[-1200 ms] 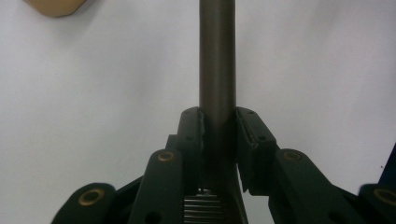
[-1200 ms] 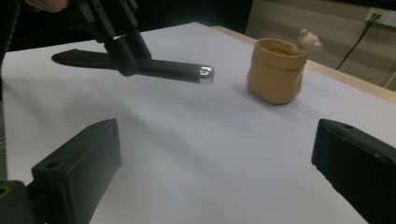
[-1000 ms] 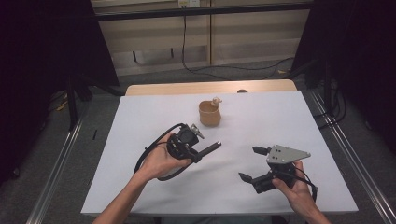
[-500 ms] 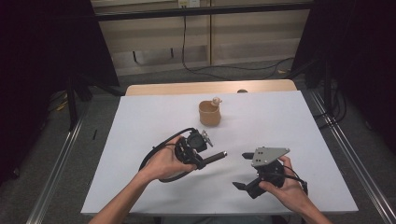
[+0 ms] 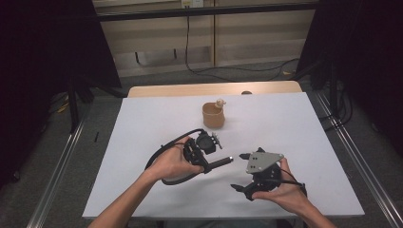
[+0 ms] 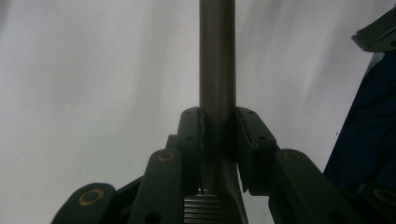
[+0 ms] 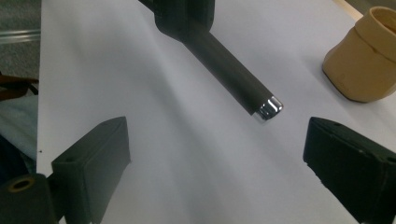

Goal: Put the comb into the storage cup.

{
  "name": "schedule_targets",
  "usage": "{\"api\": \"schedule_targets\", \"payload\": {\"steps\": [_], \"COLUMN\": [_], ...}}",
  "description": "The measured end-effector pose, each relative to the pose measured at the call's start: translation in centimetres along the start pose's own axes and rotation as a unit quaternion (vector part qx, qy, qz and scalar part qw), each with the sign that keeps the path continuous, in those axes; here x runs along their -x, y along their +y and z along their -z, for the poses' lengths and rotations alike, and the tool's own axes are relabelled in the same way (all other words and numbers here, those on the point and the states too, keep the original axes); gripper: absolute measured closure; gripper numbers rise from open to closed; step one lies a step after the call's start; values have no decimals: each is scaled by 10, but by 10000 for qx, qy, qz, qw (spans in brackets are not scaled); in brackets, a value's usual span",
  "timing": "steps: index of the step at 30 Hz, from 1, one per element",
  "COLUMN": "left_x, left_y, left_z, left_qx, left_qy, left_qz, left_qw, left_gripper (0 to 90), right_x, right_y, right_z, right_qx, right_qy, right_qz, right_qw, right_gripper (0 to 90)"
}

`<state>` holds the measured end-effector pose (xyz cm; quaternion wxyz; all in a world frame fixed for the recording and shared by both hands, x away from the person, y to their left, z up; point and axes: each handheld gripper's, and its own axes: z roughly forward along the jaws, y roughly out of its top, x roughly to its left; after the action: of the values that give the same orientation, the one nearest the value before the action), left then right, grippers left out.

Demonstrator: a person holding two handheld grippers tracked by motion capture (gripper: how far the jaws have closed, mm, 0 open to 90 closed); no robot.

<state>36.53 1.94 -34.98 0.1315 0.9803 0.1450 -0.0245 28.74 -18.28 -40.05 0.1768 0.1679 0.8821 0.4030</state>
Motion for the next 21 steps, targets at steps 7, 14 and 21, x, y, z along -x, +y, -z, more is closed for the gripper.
{"api": "schedule_targets", "payload": {"steps": [7,14,21], "left_x": [3,4,6], "left_y": [10,15,17], "left_z": [1,2,2], "left_qx": [-213,-350,-349], "left_qy": [-11,-79,-144], "left_qz": [30,2,-14], "left_qw": [9998,9994,9993], "left_gripper": [729,728,728], "right_x": [-4,-9,-11], "right_y": [4,7,10], "right_z": [-5,-9,-12], "right_qx": [-13,-43,12], "right_qy": [-128,-284,-401], "right_qz": [380,734,941], "right_qw": [9992,9969,9948], "right_gripper": [144,190,216]}}
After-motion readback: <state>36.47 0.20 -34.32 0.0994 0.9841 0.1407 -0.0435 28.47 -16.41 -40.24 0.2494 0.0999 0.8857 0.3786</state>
